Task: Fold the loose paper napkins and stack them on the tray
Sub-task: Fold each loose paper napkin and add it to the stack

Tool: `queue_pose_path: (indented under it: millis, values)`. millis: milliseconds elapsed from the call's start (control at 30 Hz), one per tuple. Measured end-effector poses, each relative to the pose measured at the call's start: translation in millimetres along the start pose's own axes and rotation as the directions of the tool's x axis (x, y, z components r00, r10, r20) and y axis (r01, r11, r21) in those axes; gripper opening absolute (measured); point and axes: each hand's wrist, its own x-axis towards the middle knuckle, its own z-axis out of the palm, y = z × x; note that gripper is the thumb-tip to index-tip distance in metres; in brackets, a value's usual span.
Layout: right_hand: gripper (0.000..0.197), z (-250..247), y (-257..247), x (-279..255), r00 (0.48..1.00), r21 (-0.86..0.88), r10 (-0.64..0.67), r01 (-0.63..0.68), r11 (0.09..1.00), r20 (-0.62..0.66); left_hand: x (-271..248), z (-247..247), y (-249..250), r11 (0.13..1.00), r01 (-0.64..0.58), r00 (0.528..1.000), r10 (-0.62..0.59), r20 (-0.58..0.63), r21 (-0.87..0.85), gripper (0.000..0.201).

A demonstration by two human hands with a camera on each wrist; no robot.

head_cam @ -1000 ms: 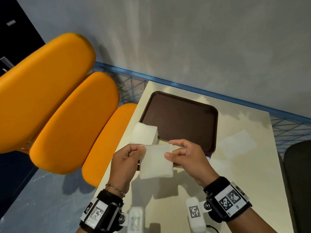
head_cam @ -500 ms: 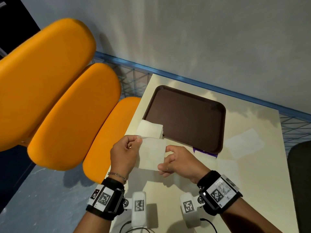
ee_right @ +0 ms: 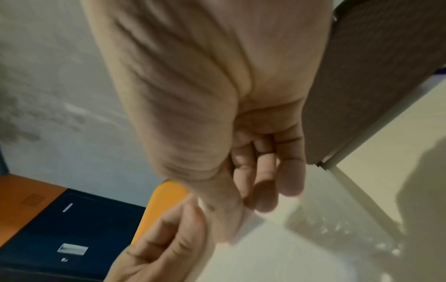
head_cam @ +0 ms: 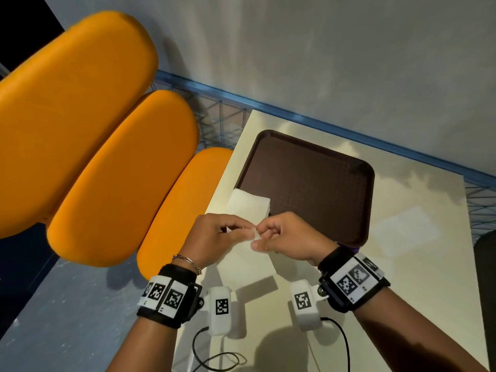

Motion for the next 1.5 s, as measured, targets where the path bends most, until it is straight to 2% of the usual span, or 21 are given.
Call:
queue_pose_path:
  millis: [67,133,167,233,267,300,400,467,600,700,900,1033,1133,1200,1267,1333,1400,1467,1500]
  values:
    - [0.014,1.7,4.2,8.2,0.996,0.087,-0.004,0.012,0.996,-0.085,6.0,1.8,-6.4,0.997,0.062,0.995,-0.065,-0.074,-0.041,0.050]
    - [0.005,3.5,7.9,14.7,0.978,0.276,0.057,0.001,0.961,-0.200,8.3,0.3,-12.8,0.960,0.234,0.962,-0.252,-0.106,-0.157,0.076]
    - [0.005,5.0,9.6,17.7,0.964,0.371,0.100,-0.001,0.929,-0.247,7.4,0.8,-15.5,0.927,0.311,0.939,-0.333,-0.082,-0.209,0.075]
    - [0.018,9.2,14.9,24.4,0.942,0.519,0.187,-0.017,0.855,-0.278,4.5,8.2,-26.1,0.876,0.386,0.912,-0.410,-0.025,-0.288,0.046]
    - [0.018,11.5,16.3,26.7,0.939,0.581,0.232,-0.042,0.813,-0.255,3.5,14.0,-31.0,0.852,0.398,0.902,-0.431,-0.023,-0.340,0.030]
    - [0.017,13.8,18.3,28.5,0.937,0.621,0.271,-0.080,0.780,-0.221,2.5,19.7,-35.5,0.820,0.395,0.892,-0.450,-0.041,-0.414,0.023]
    - [0.025,17.7,28.4,31.1,0.921,0.613,0.351,-0.180,0.769,-0.169,5.3,29.6,-45.4,0.721,0.366,0.831,-0.537,-0.141,-0.588,0.016]
    - [0.029,19.6,33.5,30.9,0.912,0.564,0.369,-0.212,0.798,-0.179,12.2,31.7,-50.0,0.751,0.353,0.803,-0.549,-0.232,-0.558,0.014]
    - [0.031,25.7,40.1,32.4,0.910,0.482,0.356,-0.218,0.848,-0.214,29.1,32.0,-58.8,0.832,0.377,0.777,-0.523,-0.351,-0.406,0.012]
    - [0.028,29.9,39.7,34.1,0.902,0.410,0.329,-0.198,0.890,-0.280,35.8,31.1,-61.4,0.873,0.400,0.780,-0.485,-0.396,-0.281,0.011]
    - [0.026,35.0,41.7,37.7,0.867,0.264,0.329,-0.240,0.934,-0.374,37.7,32.1,-67.9,0.902,0.414,0.786,-0.424,-0.450,-0.126,0.015]
    - [0.024,31.9,43.1,31.1,0.878,0.209,0.297,-0.232,0.950,-0.375,39.2,32.1,-69.5,0.904,0.423,0.781,-0.396,-0.484,-0.056,0.018]
    - [0.024,20.5,52.3,13.2,0.877,0.246,0.304,-0.224,0.943,-0.371,39.6,33.3,-67.5,0.899,0.437,0.771,-0.393,-0.501,-0.033,0.026]
    - [0.035,5.6,70.7,-2.8,0.812,0.195,0.338,-0.277,0.941,-0.476,39.1,33.9,-64.3,0.904,0.427,0.760,-0.365,-0.538,-0.010,0.035]
    - [0.040,-13.6,103.7,-22.2,0.691,0.053,0.307,-0.362,0.931,-0.654,37.2,35.8,-59.0,0.922,0.385,0.756,-0.299,-0.582,0.026,0.040]
    - [0.045,-31.8,144.4,-45.4,0.571,-0.078,0.256,-0.495,0.866,-0.780,33.3,40.7,-49.7,0.942,0.332,0.760,-0.230,-0.608,0.058,0.039]
    - [0.064,-47.7,182.6,-67.2,0.476,-0.071,0.312,-0.629,0.774,-0.822,29.3,49.3,-36.4,0.957,0.281,0.771,-0.182,-0.610,0.069,0.036]
    - [0.085,-59.6,210.3,-85.4,0.436,-0.018,0.414,-0.706,0.708,-0.799,24.3,62.4,-19.8,0.968,0.239,0.791,-0.150,-0.593,0.075,0.031]
    - [0.091,-63.4,221.1,-92.2,0.448,-0.023,0.455,-0.732,0.681,-0.770,21.9,70.8,-10.9,0.972,0.219,0.805,-0.133,-0.578,0.081,0.029]
